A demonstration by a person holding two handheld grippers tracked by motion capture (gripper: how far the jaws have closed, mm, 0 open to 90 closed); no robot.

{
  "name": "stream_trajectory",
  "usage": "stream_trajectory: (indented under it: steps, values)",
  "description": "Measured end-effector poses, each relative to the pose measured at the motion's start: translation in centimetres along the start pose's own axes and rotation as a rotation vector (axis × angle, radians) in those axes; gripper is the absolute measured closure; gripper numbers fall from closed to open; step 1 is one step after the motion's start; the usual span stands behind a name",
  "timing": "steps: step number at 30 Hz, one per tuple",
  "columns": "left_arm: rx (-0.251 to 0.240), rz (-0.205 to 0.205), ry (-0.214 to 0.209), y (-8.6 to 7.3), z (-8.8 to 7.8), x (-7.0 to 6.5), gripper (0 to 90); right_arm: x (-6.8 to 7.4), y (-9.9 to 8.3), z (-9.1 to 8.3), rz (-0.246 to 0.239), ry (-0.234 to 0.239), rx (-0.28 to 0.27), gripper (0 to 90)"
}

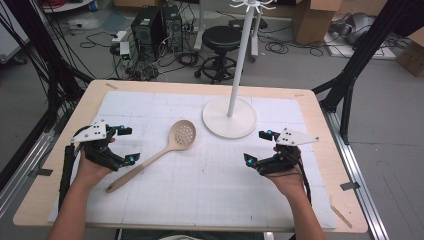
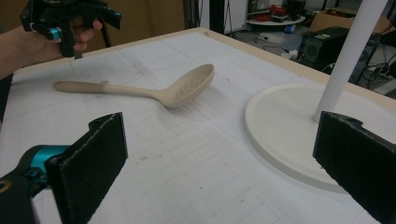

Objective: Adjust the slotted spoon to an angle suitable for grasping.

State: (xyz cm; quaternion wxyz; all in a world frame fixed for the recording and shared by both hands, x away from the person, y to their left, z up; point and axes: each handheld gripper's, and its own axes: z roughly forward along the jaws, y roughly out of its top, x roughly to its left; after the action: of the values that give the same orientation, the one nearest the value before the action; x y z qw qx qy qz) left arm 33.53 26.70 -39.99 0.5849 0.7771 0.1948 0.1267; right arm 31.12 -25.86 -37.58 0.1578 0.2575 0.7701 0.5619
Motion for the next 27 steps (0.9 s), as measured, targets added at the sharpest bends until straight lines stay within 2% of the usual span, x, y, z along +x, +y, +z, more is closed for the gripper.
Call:
stream_trajectory:
  steps: [4, 8, 15, 17, 23, 26, 27]
  values:
    - [0.002, -0.005, 0.004, 0.1, -0.1, 0.0, 1.7, 0.0, -0.1, 0.0, 0.009, -0.005, 0.007, 1.4]
    - [-0.008, -0.003, 0.011, 0.2, -0.1, -0.1, 1.6, 0.2, -0.1, -0.1, -0.004, -0.012, 0.016, 1.4]
    - [0.014, -0.021, 0.039, 0.0, 0.1, 0.1, 1.7, 0.3, -0.1, -0.2, -0.005, -0.029, 0.025, 1.4]
    - [0.040, -0.041, 0.069, 0.0, 0.6, 0.2, 1.7, 0.3, -0.1, 0.0, -0.006, -0.034, 0.036, 1.4]
    - [0.097, -0.057, 0.096, -0.2, 1.2, 0.1, 1.9, 0.4, -0.3, 0.3, -0.008, -0.037, 0.060, 1.4]
    - [0.130, -0.060, 0.105, -0.2, 1.5, 0.1, 4.5, 0.4, -0.3, 0.3, -0.007, -0.040, 0.067, 1.4]
    - [0.143, -0.057, 0.102, -0.3, 1.7, 0.1, 8.5, 0.4, -0.3, 0.3, -0.011, -0.045, 0.071, 1.4]
